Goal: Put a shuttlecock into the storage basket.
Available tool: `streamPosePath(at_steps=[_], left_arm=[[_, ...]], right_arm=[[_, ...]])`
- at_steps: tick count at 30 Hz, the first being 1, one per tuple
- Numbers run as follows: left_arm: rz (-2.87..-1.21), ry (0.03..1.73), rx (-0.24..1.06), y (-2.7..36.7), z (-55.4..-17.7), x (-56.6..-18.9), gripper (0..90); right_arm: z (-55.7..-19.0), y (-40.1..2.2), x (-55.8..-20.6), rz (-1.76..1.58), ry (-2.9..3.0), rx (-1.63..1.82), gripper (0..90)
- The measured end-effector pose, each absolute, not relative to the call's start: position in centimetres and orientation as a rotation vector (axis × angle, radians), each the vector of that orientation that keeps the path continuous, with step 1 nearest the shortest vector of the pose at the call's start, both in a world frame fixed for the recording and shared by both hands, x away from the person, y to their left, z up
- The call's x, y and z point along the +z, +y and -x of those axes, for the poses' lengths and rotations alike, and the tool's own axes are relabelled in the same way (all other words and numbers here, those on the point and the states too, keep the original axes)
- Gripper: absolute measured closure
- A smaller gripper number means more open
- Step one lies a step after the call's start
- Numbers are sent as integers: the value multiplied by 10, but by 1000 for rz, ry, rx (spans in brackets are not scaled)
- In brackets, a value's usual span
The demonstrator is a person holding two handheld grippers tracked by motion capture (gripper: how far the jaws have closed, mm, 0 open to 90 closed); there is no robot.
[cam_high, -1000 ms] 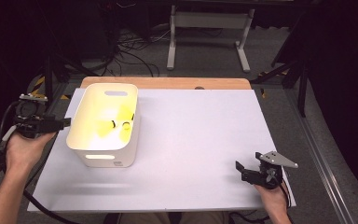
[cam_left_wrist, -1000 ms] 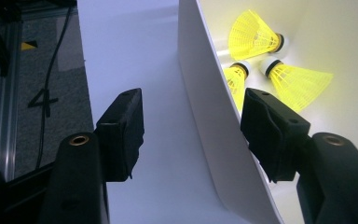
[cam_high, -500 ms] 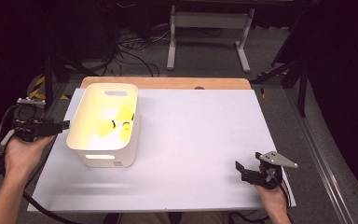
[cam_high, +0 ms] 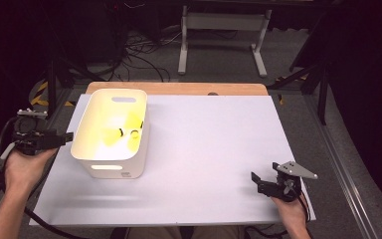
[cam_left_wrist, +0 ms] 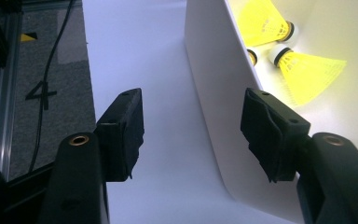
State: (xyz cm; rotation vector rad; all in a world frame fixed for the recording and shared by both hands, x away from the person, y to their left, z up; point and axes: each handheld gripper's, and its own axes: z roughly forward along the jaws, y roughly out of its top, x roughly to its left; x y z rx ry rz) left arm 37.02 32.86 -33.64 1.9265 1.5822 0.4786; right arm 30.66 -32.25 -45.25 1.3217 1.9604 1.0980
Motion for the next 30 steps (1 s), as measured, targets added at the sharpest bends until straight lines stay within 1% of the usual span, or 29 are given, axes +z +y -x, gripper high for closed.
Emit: streamPosePath(at_steps=[24,30], left_arm=[[-1924,1619,469,335,-364,-356,390],[-1914,1631,445,333,-363,-362,382]], right_arm=[[-307,-322,-453,-1323,1963,1095,114],[-307,-322,-453,-1321,1965,1092,114]])
